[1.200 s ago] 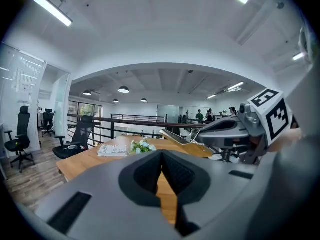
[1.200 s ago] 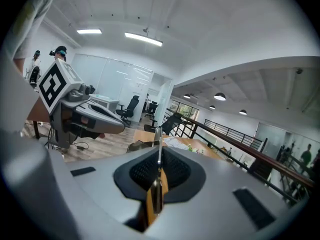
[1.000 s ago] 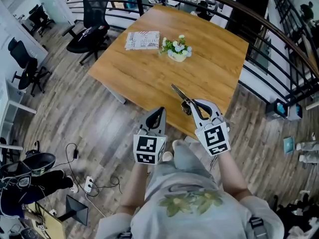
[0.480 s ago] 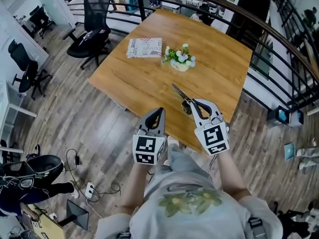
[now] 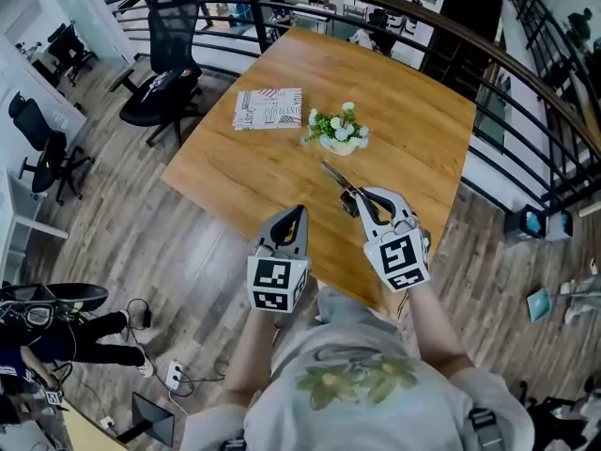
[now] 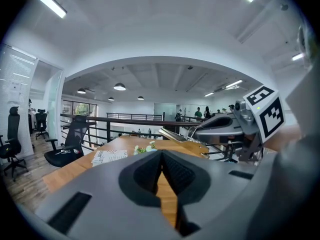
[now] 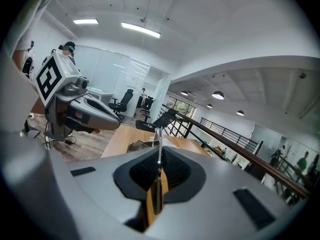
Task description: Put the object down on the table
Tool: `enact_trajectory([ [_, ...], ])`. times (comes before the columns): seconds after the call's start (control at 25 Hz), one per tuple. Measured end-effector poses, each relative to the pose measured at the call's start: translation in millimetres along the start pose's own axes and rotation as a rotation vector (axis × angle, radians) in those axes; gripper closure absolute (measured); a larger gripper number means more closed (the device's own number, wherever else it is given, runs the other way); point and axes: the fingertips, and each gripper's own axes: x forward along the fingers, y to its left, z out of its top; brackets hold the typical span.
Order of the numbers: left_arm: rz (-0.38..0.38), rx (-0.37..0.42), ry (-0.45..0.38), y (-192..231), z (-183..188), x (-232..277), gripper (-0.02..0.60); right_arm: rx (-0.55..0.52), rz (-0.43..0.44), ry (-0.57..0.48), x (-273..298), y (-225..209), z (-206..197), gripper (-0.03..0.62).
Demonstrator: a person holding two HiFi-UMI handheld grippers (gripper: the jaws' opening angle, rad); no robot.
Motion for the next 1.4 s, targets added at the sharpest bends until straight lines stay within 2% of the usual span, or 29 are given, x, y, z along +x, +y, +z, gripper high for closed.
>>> enact_trajectory([
  [0.36, 0.011, -0.035, 0.02, 20, -2, 29, 0.568, 0.003, 0.047, 0.072, 35, -7, -22, 0.582],
  [1.4, 0.019, -0.097, 0.175, 50, -61, 63, 0.568, 0.019, 0.192, 0.242, 99, 26, -101, 0.581],
])
